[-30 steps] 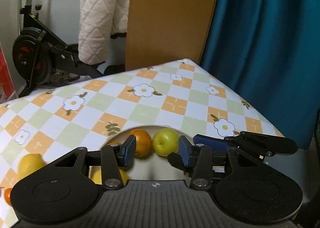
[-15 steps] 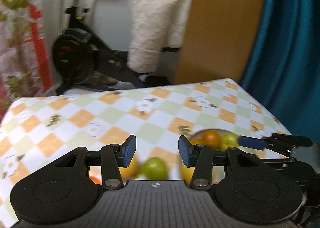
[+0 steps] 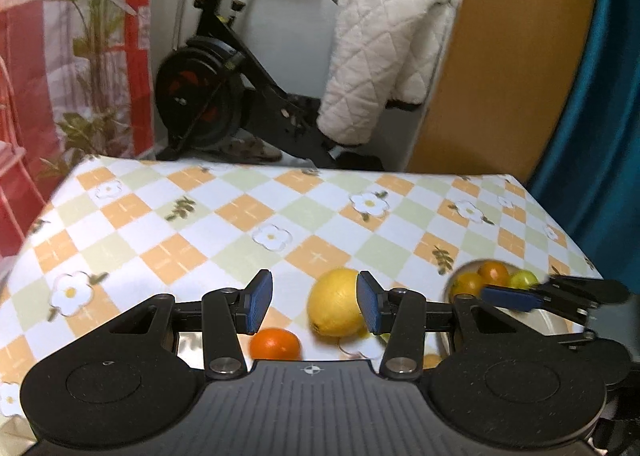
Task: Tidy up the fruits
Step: 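Withdraw the left gripper from the plate toward the green apple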
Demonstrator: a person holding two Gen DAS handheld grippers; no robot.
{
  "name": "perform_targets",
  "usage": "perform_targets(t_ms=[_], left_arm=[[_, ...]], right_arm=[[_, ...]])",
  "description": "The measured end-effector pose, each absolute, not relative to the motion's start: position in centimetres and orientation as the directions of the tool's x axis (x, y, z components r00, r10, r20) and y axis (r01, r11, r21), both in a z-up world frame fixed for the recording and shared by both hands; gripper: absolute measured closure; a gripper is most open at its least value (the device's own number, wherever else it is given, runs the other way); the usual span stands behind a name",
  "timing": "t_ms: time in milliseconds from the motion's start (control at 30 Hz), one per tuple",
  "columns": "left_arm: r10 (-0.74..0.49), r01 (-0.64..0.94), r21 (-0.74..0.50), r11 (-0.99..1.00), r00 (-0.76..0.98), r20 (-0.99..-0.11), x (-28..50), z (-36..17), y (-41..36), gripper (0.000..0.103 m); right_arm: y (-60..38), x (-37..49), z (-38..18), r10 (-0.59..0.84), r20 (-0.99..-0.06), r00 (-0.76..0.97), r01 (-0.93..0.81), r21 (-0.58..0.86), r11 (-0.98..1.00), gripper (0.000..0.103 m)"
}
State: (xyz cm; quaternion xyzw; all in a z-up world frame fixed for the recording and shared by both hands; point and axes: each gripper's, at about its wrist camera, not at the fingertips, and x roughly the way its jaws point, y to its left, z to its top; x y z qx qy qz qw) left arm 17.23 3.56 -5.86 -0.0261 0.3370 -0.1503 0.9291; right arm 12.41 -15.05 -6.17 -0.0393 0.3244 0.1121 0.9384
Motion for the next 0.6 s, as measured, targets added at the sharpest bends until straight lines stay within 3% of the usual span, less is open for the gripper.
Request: perform_targets(t_ms=[267, 600], left_arm=[[-0.423, 0.331, -0.268, 0.905, 0.627, -0.654, 17.4, -8.6, 1.9, 0.055], [-0.451, 0.327, -0.313, 0.892, 0.590, -0.669, 18.2, -10.1, 1.1, 0.055]], right_arm=[[-12.2, 14.5, -7.8, 0.213, -0.667, 0.714, -0.339, -0.064, 0.939, 0.062], [-11.0, 16.5, -9.5, 0.193, -0.708, 0.679, -0.379, -0.114, 0.918, 0.058]])
